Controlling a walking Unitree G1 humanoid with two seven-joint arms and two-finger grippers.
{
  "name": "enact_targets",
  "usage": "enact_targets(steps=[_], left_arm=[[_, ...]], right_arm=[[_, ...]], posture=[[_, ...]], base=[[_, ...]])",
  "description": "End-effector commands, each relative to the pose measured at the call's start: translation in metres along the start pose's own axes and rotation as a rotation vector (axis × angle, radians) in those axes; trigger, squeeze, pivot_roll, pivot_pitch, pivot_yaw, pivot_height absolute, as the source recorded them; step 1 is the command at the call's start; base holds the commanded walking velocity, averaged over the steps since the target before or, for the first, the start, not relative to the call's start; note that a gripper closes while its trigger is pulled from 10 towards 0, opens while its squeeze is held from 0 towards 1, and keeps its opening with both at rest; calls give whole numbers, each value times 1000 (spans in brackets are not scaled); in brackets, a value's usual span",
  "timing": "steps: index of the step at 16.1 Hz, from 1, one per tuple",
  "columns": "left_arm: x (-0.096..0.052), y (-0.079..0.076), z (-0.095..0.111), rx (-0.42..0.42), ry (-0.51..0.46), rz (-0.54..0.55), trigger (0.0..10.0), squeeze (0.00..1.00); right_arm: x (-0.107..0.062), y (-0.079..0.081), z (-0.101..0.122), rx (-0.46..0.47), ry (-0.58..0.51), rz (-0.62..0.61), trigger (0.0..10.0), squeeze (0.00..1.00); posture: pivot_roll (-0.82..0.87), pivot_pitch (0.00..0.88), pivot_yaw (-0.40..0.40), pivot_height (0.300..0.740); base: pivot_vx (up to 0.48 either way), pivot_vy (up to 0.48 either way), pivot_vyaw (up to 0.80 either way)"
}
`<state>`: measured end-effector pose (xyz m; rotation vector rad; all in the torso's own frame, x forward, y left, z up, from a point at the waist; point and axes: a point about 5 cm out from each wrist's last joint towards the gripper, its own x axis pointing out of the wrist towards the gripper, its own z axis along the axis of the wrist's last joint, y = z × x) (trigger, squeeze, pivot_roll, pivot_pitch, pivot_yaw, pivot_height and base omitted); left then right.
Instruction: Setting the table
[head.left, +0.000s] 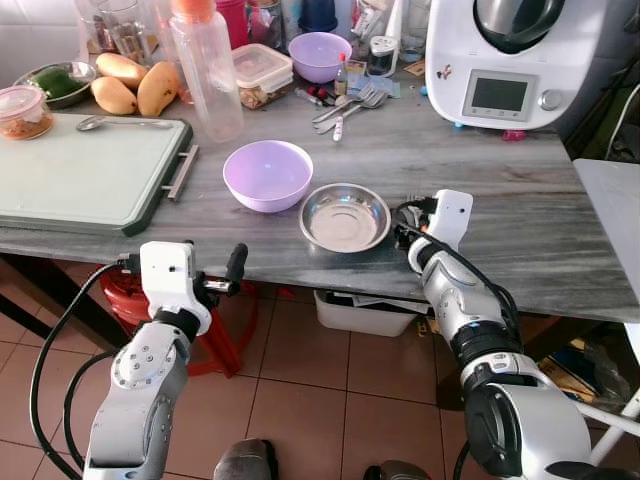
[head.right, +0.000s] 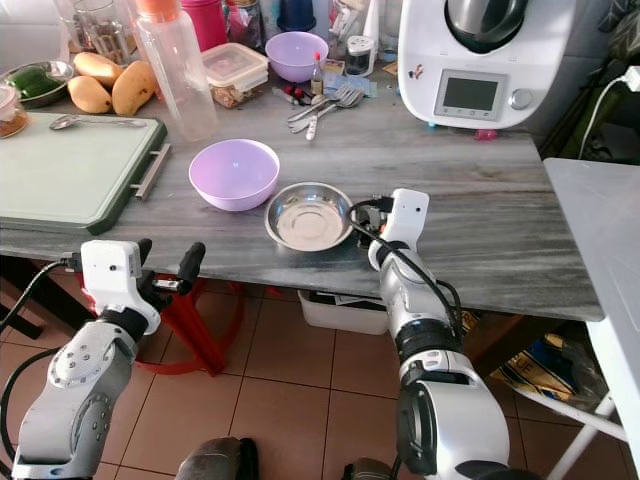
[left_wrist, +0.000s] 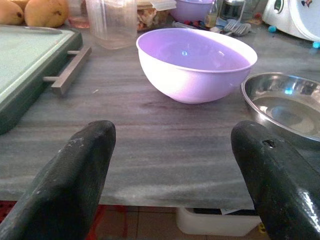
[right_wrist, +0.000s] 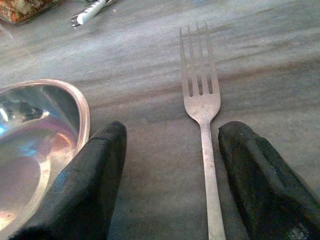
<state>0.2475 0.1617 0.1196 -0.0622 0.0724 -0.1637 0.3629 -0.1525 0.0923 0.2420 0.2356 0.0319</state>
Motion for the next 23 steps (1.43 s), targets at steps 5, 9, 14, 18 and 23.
enact_targets(steps=[5, 9, 14, 18, 23], left_arm=[[2, -6, 4, 48, -25, -37, 10000, 0], [2, -5, 3, 41, -20, -29, 10000, 0], [3, -5, 3, 43, -26, -27, 10000, 0], [3, -5, 2, 40, -27, -21, 10000, 0], [4, -7, 1, 34, -31, -23, 10000, 0]], right_arm=[[-5, -5, -7, -63, 5, -8, 10000, 1000], [-6, -7, -3, -63, -24, -28, 10000, 1000], [-10, -10, -3, -75, -49, -37, 10000, 1000], [-18, -18, 9, -135, -149, -112, 10000, 1000], [-23, -33, 10, -200, -130, -209, 10000, 0]], posture=[[95, 40, 27, 740], [95, 43, 27, 740], [92, 41, 26, 740], [87, 31, 18, 740], [78, 30, 17, 740]], base=[[0, 0, 0], [0, 0, 0], [0, 0, 0], [0, 0, 0], [0, 0, 0]])
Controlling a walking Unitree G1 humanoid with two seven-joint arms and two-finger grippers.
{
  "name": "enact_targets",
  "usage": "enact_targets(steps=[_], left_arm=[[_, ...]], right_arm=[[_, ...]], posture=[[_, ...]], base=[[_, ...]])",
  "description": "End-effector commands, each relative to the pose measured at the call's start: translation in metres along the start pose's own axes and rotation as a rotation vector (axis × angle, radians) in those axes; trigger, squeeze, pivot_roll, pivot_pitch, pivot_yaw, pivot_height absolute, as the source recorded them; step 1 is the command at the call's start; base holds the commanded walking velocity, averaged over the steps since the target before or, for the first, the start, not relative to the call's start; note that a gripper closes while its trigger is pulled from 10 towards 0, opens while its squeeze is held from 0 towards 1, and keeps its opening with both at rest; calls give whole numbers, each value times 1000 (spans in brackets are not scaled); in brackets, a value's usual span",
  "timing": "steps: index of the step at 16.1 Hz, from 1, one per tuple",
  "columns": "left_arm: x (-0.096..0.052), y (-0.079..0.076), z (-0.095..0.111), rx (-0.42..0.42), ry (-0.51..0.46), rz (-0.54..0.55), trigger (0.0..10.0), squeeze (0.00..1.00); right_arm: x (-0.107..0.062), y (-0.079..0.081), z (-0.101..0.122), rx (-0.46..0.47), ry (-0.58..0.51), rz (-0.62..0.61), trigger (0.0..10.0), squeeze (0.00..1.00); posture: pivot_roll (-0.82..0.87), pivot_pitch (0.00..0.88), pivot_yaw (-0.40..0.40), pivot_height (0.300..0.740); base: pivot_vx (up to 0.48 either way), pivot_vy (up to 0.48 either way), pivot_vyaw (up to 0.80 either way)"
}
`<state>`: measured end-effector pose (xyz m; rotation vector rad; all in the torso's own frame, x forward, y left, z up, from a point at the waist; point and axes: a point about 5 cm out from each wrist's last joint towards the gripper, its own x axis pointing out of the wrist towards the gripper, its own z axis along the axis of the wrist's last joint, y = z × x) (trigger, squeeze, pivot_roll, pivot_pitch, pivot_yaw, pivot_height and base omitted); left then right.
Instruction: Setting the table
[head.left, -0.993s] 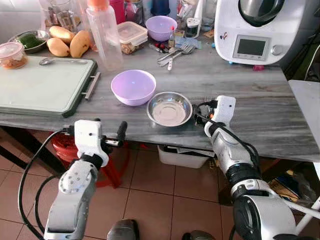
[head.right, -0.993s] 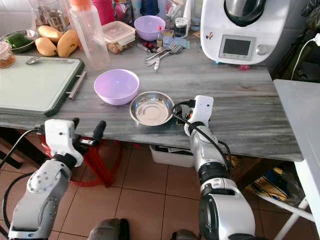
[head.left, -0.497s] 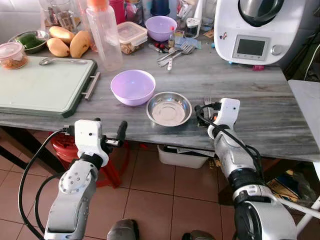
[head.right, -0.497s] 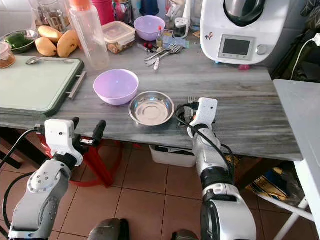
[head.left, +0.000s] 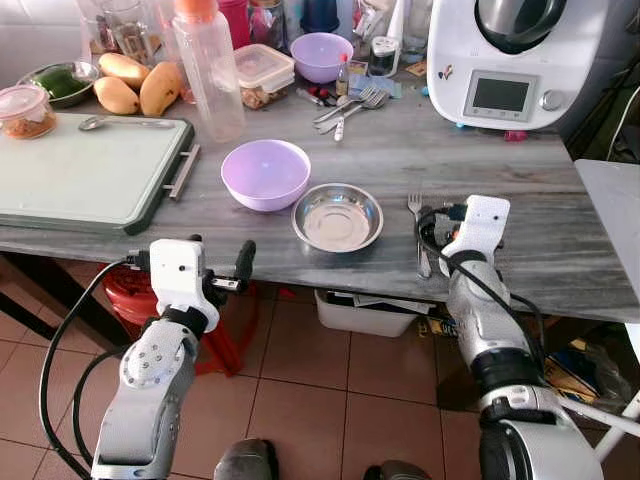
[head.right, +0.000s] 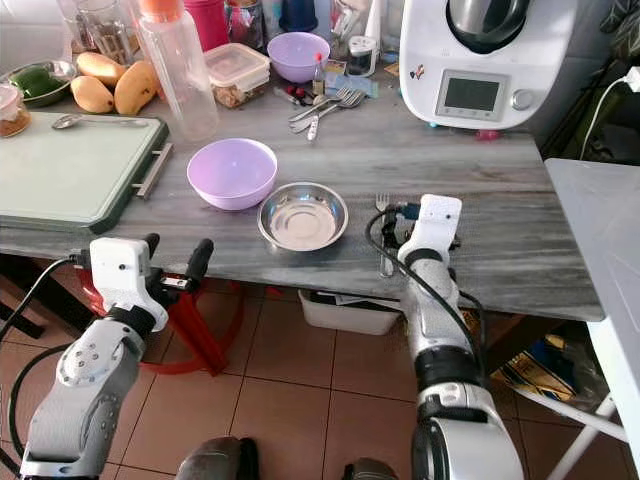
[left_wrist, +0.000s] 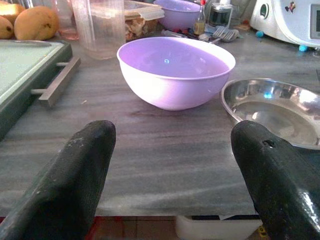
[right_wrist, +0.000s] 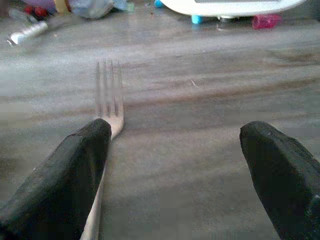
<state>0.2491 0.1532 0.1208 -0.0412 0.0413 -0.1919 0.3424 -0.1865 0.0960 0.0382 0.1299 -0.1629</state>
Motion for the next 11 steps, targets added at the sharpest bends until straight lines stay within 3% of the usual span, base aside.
enact_targets(steps=[1, 3, 7, 11], left_arm=[[1, 1, 0, 10, -2, 5, 10000, 0], [1, 1, 0, 8, -1, 6, 10000, 0], [7, 3, -2, 5, 8, 74, 10000, 0], [21, 6, -2, 8, 2, 113, 10000, 0]], right_arm=[[0, -5, 1, -31, 12, -23, 10000, 0], [-1, -9, 1, -41, 10, -32, 10000, 0], [-11, -7, 22, -46, -108, 23, 10000, 0], [-25, -12, 12, -42, -91, 13, 10000, 0]], posture=[[78, 29, 17, 740], [77, 28, 16, 740], [56, 6, 7, 740], [37, 0, -2, 740]], base=[[0, 0, 0], [0, 0, 0], [0, 0, 0], [0, 0, 0]])
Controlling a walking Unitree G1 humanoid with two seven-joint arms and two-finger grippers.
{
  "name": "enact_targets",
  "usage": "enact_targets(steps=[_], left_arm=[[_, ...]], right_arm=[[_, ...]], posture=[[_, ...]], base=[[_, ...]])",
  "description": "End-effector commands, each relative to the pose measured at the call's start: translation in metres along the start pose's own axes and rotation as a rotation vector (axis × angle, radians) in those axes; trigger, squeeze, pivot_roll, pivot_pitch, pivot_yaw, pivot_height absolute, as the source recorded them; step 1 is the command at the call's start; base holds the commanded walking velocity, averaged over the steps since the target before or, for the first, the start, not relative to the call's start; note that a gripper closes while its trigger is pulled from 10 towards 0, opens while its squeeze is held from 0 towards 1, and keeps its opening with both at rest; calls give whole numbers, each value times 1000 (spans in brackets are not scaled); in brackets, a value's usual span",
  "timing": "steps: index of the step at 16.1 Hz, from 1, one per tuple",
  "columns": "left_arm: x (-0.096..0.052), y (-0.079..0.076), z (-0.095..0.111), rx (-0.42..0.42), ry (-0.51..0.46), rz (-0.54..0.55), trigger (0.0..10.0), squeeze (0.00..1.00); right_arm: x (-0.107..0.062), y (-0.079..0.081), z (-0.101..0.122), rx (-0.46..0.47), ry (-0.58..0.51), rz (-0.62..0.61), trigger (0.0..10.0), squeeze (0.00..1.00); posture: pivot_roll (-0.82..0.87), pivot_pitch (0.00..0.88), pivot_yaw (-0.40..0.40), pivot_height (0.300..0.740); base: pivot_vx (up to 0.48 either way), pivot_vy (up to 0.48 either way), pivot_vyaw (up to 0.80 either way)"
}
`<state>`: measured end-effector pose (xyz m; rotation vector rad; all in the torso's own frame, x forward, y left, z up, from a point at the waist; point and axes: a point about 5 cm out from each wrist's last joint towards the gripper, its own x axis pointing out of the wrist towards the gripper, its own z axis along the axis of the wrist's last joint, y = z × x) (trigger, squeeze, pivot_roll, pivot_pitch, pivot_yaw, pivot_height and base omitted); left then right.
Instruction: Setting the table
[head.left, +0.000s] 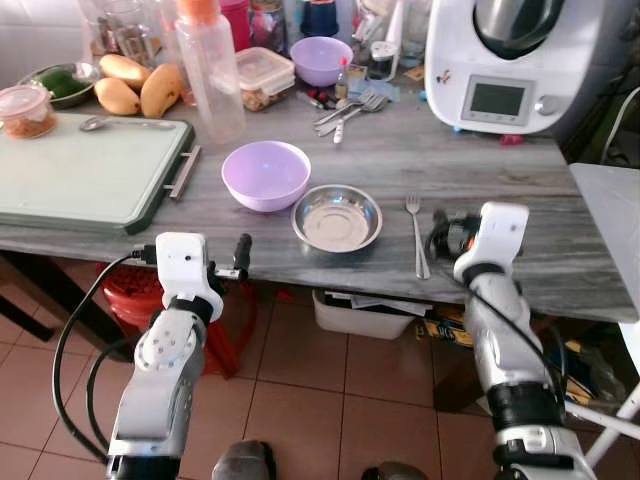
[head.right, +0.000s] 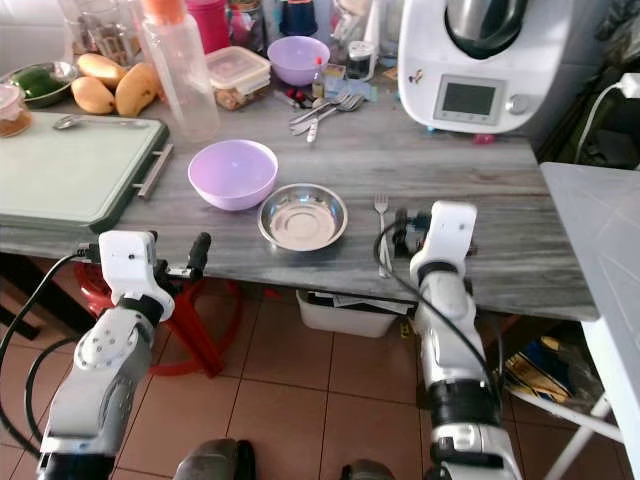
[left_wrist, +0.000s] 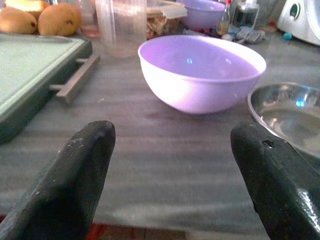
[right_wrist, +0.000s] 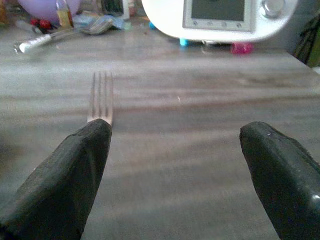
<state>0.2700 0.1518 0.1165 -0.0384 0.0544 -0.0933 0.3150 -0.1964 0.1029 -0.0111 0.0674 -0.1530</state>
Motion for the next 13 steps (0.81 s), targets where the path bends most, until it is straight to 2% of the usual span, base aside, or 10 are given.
enact_targets(steps=[1, 2, 3, 6, 7, 9, 13], left_arm=[[6, 7, 9, 2, -40, 22, 10000, 0], [7, 10, 12, 20, -44, 27, 10000, 0], [8, 12, 13, 24, -43, 38, 10000, 0], [5, 10, 8, 20, -35, 38, 10000, 0], [5, 7, 2, 18, -23, 33, 10000, 0], [5, 4, -1, -4, -7, 27, 10000, 0], [0, -1, -8, -2, 18, -3, 10000, 0]], right_arm=[[-2, -2, 10, 4, -37, -11, 10000, 0], [-3, -3, 14, -11, -48, -10, 10000, 0], [-3, -5, 17, -72, -57, -34, 10000, 0], [-3, -8, 18, -155, -50, -57, 10000, 0], [-2, -13, 14, -265, -30, -86, 10000, 0], [-1, -18, 5, -220, 70, -92, 10000, 0], [11, -35, 0, -189, 138, -164, 10000, 0]], posture=[[31, 0, -5, 740], [25, 0, -8, 740], [28, 0, -9, 740], [16, 0, -24, 740], [16, 0, -28, 740], [17, 0, -26, 740], [36, 0, -7, 740]], base=[[0, 0, 0], [0, 0, 0], [0, 0, 0], [0, 0, 0], [0, 0, 0], [0, 0, 0], [0, 0, 0]])
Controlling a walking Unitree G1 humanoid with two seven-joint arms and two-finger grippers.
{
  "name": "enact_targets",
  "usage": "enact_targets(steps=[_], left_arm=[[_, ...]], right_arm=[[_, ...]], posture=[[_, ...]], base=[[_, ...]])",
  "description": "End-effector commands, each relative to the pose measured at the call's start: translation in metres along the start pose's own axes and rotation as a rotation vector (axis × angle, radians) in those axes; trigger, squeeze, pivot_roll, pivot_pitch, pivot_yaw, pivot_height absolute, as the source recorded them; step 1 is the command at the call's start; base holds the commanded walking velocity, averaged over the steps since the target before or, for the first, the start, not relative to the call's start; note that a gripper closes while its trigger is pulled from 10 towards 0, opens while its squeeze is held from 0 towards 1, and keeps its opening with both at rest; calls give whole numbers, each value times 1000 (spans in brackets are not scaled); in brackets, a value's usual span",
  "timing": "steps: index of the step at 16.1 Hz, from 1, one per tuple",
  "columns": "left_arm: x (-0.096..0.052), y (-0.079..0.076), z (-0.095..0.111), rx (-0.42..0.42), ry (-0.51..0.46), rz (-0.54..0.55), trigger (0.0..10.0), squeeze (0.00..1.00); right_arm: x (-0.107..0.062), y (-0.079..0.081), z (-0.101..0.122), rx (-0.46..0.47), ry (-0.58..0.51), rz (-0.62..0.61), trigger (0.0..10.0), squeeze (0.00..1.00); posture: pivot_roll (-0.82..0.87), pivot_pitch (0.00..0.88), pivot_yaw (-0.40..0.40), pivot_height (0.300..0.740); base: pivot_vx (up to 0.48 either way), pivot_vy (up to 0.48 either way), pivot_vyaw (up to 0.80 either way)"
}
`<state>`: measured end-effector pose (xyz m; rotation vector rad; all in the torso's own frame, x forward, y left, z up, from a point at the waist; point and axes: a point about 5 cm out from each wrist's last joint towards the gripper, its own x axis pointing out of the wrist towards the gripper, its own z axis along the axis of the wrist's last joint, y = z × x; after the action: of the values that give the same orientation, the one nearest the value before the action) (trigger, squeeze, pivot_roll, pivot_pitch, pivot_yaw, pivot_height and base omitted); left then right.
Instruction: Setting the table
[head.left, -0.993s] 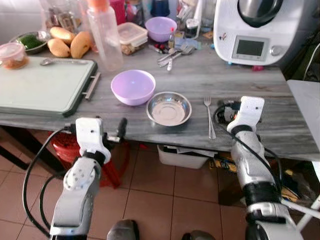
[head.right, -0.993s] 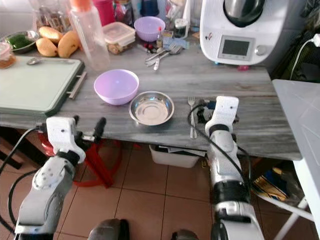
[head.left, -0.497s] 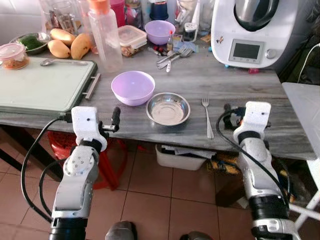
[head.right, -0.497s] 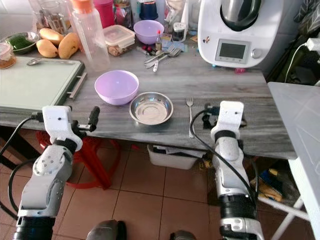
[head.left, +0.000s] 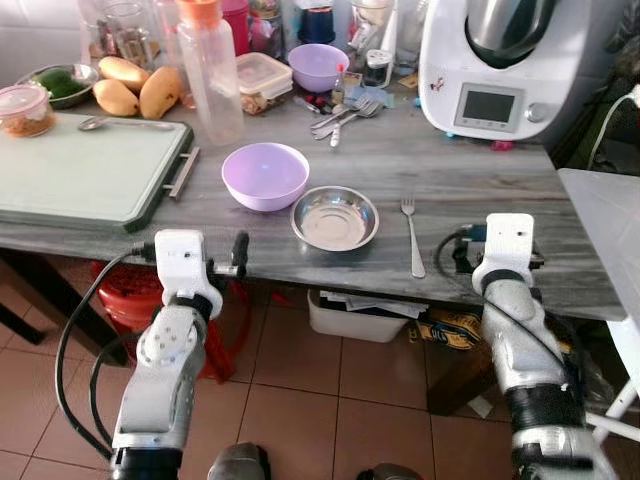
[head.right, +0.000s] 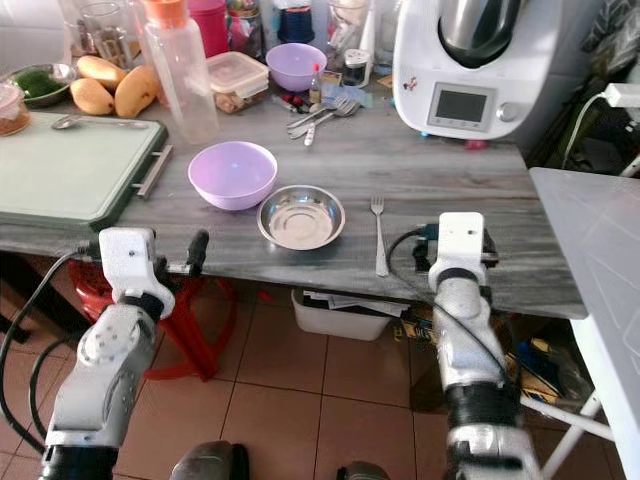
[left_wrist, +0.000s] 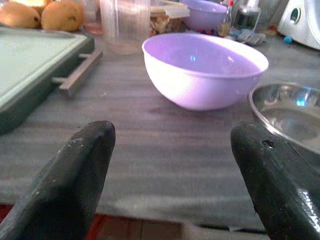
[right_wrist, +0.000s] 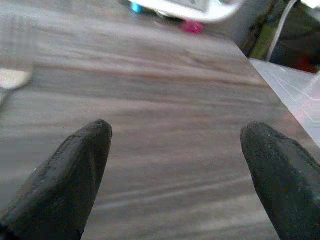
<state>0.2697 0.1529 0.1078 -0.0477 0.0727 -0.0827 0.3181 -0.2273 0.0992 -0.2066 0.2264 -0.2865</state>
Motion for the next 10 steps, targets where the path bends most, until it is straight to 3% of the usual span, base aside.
enact_targets(steps=[1, 4, 6, 10], left_arm=[[-1, -3, 2, 10, -2, -17, 10000, 0], [-6, 4, 4, 27, 6, -16, 10000, 0], [-15, 12, 4, 48, 26, -11, 10000, 0], [-25, 12, 3, 67, 54, -26, 10000, 0]], right_arm=[[5, -6, 3, 24, 5, -20, 10000, 0], [10, -5, 2, 20, 28, -8, 10000, 0], [14, 4, 8, 34, 26, 30, 10000, 0], [16, 15, 9, 36, 34, 73, 10000, 0]], posture=[[42, 0, -4, 740], [66, 5, 14, 740], [88, 46, 34, 740], [104, 98, 54, 740]], base=[[0, 0, 0], [0, 0, 0], [0, 0, 0], [0, 0, 0]])
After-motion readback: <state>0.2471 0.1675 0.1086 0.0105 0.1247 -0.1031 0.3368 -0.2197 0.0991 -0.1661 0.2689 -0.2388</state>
